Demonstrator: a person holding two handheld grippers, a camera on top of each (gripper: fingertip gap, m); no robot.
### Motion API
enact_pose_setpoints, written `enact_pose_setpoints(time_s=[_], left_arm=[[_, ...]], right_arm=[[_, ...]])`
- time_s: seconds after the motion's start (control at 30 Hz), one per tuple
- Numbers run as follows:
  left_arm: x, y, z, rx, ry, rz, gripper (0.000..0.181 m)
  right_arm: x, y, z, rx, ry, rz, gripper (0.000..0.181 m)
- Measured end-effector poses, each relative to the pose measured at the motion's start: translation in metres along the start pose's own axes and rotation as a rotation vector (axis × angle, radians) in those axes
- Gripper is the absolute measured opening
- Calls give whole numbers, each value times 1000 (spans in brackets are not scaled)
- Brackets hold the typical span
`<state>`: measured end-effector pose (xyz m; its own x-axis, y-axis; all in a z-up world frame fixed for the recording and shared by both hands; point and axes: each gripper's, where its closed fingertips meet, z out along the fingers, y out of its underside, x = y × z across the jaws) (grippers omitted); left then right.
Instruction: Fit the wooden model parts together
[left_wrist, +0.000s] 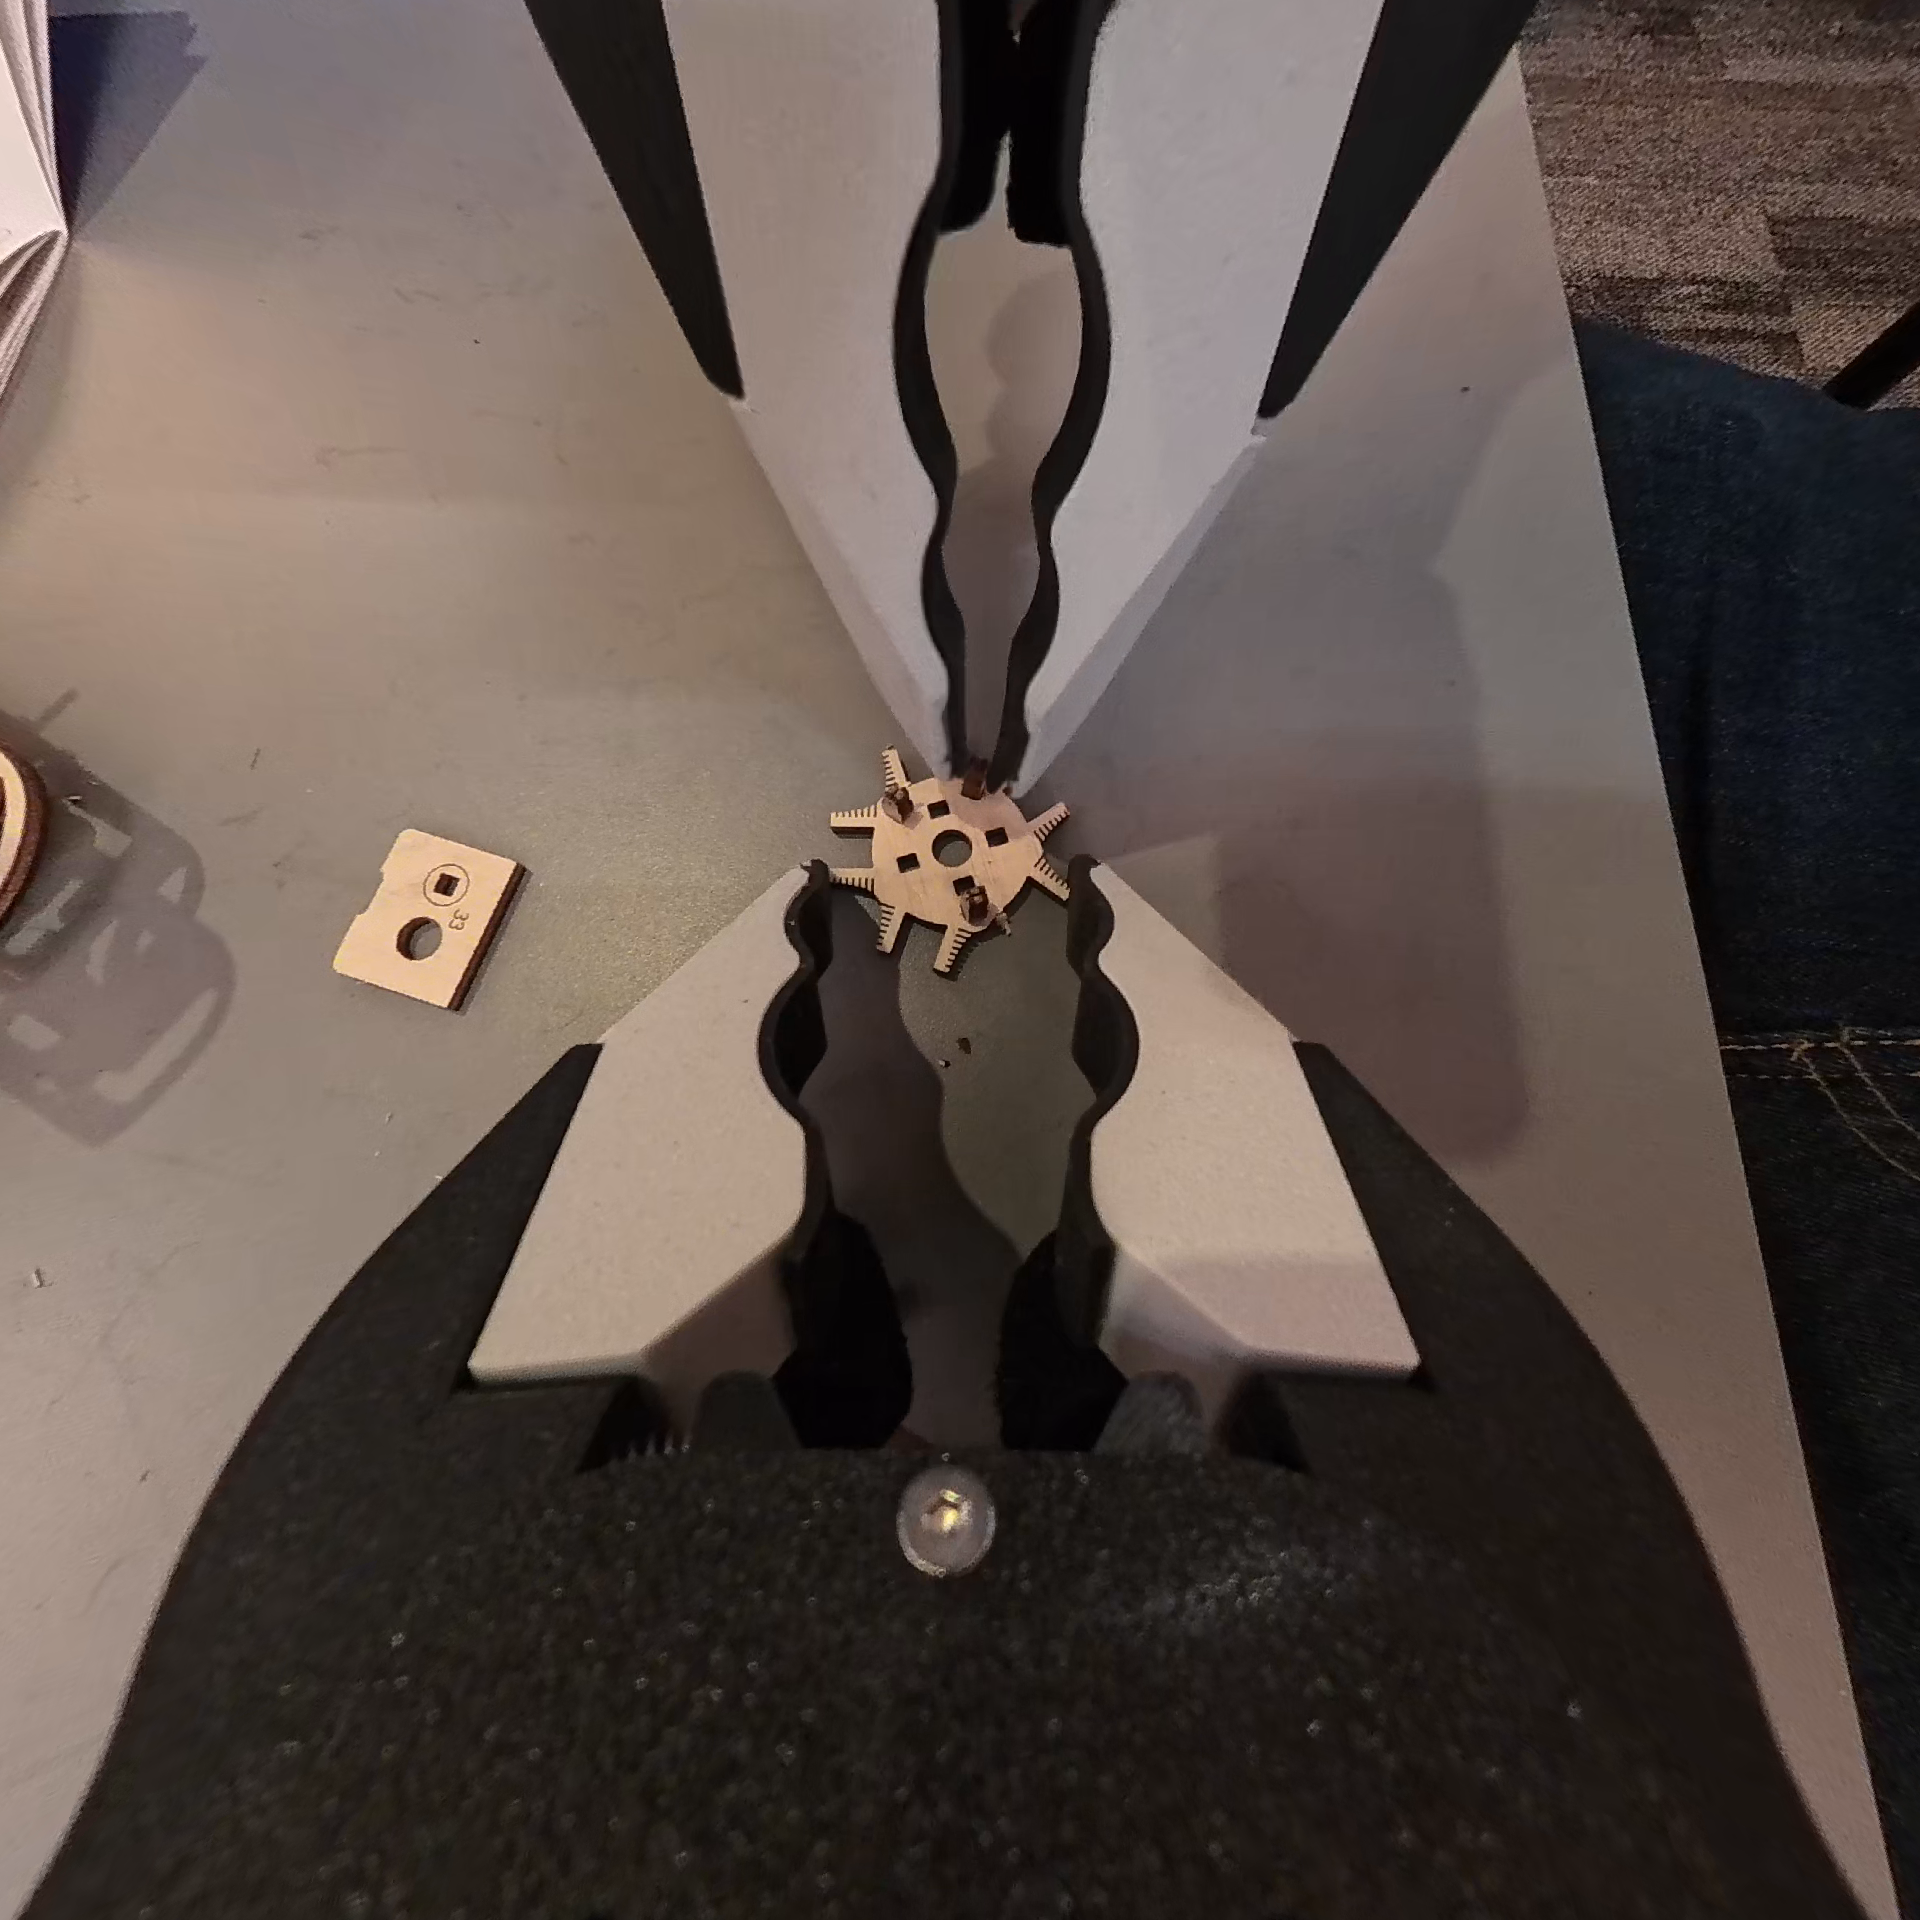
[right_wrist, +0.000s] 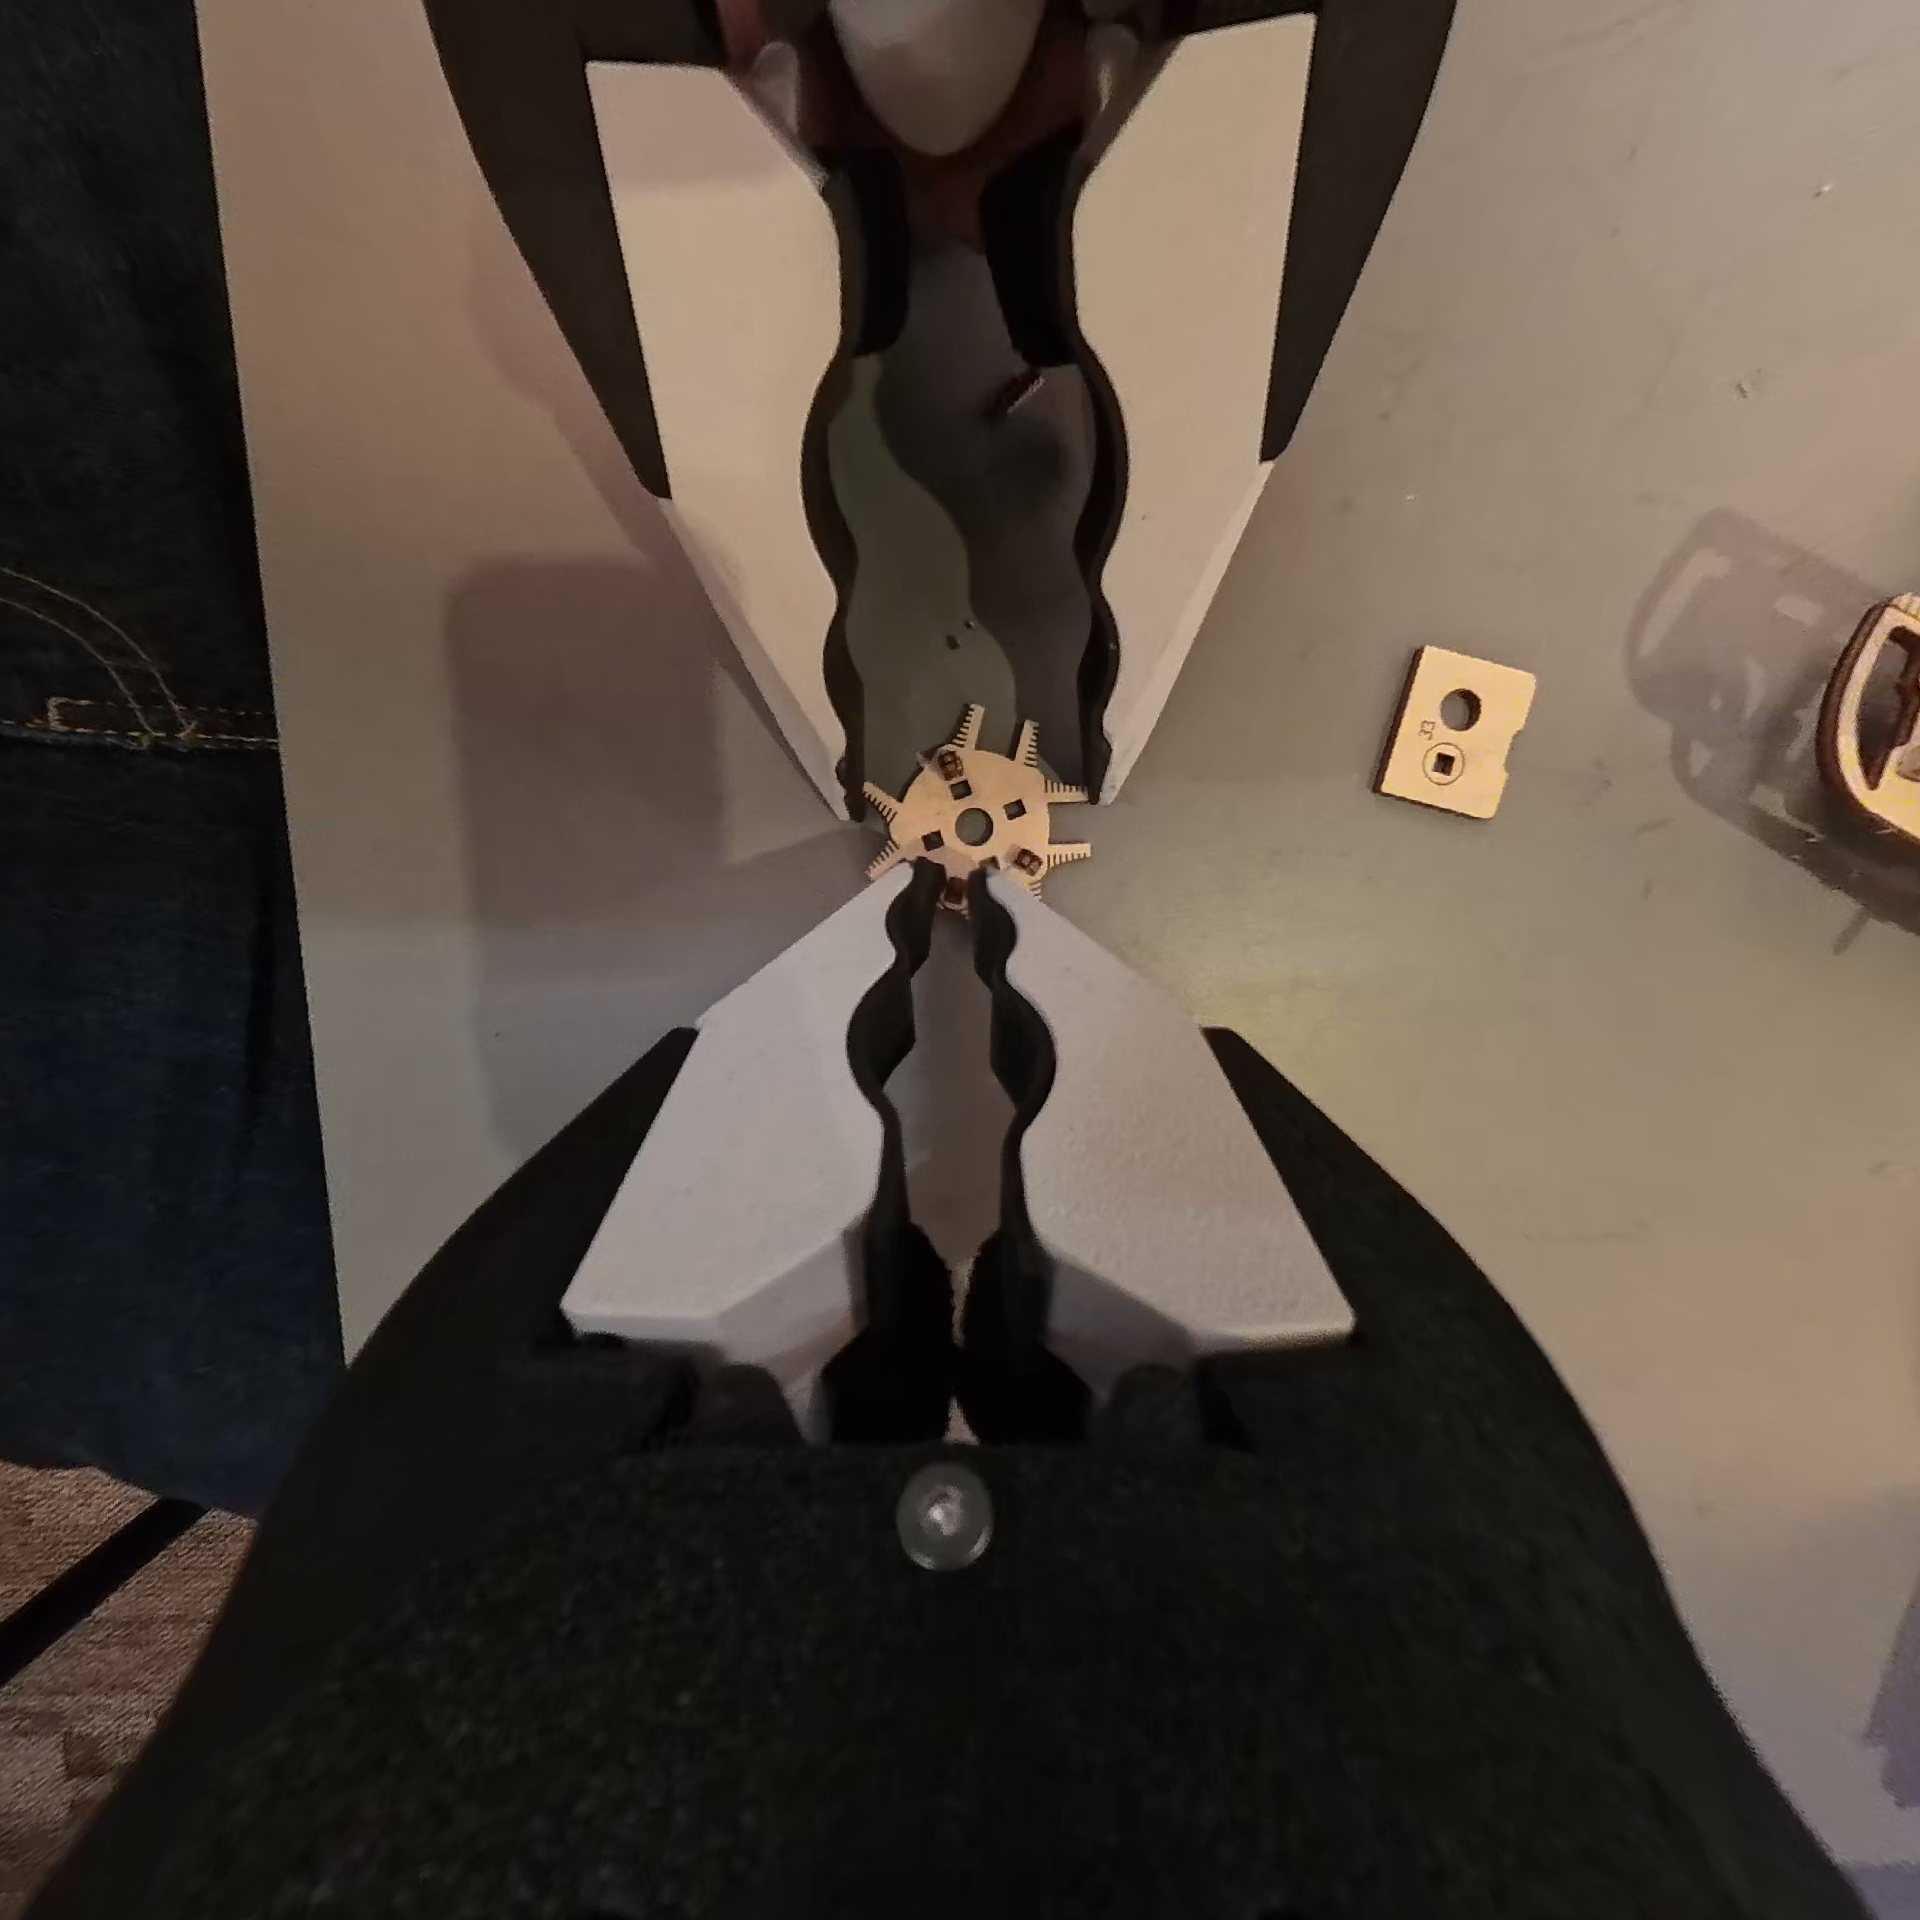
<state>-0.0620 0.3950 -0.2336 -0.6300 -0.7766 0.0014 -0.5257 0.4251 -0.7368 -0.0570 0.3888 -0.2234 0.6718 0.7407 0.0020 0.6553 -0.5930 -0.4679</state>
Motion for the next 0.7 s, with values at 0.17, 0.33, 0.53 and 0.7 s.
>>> enact_pose_setpoints(time_s=[0.17,0.33,0.53,0.7], left_arm=[[0,0,0,0,-1,1,44],[0,0,0,0,-1,1,44],[0,0,0,0,1,-1,44],[0,0,0,0,1,-1,44]], right_arm=[[1,6,4,-35,14,-24,3],[1,6,4,-57,10,-32,3],[1,4,2,-69,5,-44,3],[1,2,2,-67,5,-52,3]])
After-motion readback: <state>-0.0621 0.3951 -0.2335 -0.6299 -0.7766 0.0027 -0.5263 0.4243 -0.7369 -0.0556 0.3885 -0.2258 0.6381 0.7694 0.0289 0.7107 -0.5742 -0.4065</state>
